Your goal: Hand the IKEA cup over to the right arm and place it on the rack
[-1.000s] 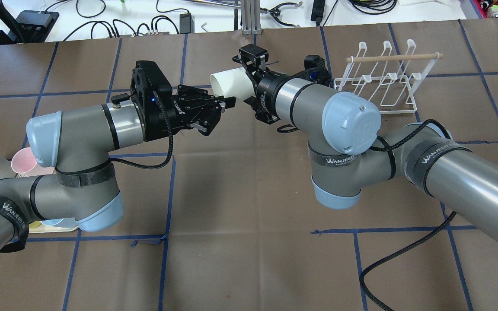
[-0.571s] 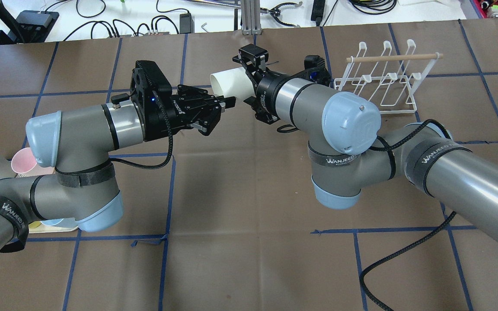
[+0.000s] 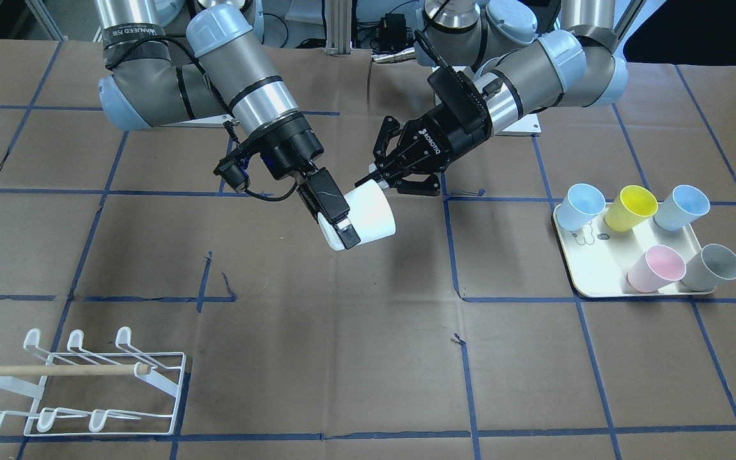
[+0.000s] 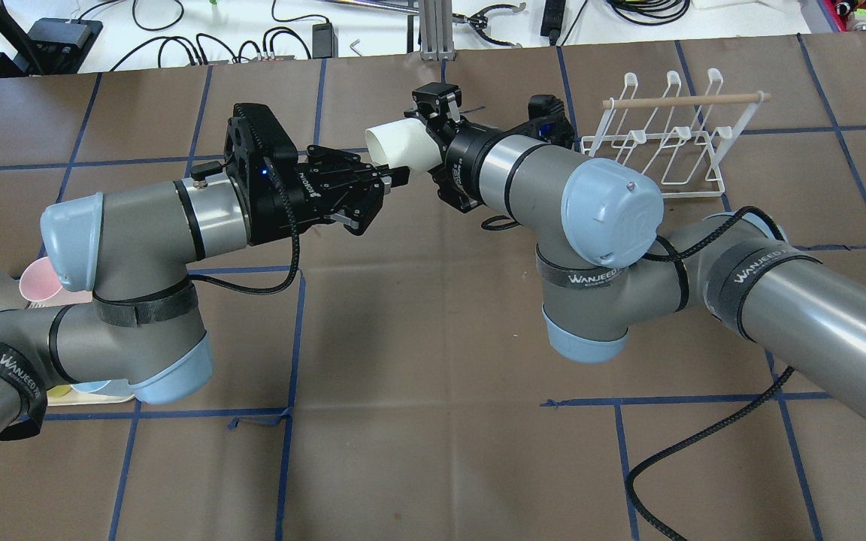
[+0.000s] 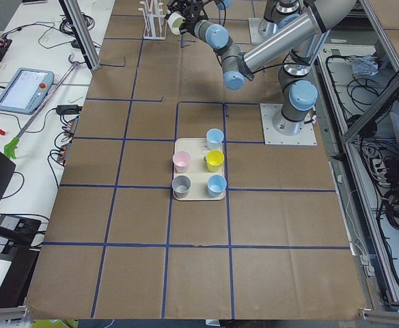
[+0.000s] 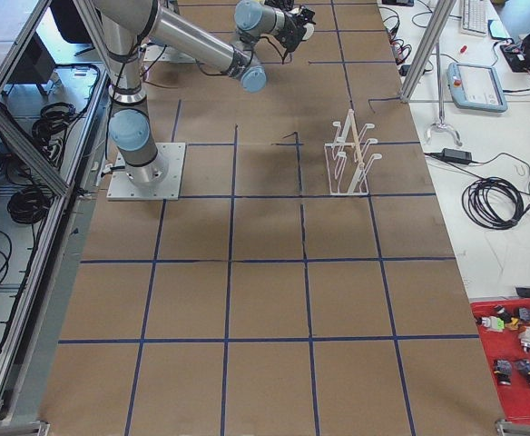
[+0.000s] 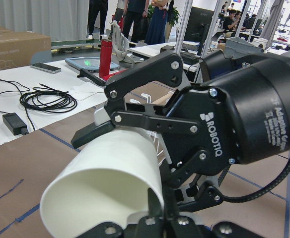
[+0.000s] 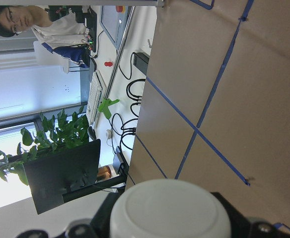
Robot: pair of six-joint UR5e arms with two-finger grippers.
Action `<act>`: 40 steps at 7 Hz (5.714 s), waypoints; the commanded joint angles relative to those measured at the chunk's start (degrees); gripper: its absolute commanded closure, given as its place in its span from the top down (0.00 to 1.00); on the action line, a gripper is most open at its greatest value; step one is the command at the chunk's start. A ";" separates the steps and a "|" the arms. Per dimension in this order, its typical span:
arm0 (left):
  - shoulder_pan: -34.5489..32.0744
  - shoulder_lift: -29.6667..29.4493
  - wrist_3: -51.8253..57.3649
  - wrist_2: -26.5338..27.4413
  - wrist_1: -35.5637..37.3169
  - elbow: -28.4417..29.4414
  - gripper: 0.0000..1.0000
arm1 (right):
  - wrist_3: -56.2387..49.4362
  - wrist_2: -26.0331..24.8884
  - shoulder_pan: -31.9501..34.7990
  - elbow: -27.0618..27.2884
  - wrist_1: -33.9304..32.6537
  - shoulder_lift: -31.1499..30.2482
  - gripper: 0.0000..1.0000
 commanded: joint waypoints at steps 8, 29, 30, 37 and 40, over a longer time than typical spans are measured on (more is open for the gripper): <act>4.88 1.82 -0.10 2.46 -0.01 0.02 0.99 | -0.47 0.10 -1.39 -1.64 -0.51 0.87 0.22; 4.61 9.20 -17.10 63.12 -83.42 26.58 0.99 | -85.73 -20.46 -20.65 -17.57 -7.97 22.50 0.10; 9.26 11.30 -11.32 63.21 -83.24 24.30 0.99 | -85.73 -20.65 -20.56 -17.38 -8.16 22.50 0.12; 28.29 13.87 3.15 62.42 -76.34 11.83 0.99 | -85.20 -20.74 -19.16 -17.90 -7.72 22.23 1.00; 28.38 12.56 2.89 62.42 -61.22 0.22 0.99 | -85.03 -20.13 -19.07 -19.65 -6.67 18.75 1.00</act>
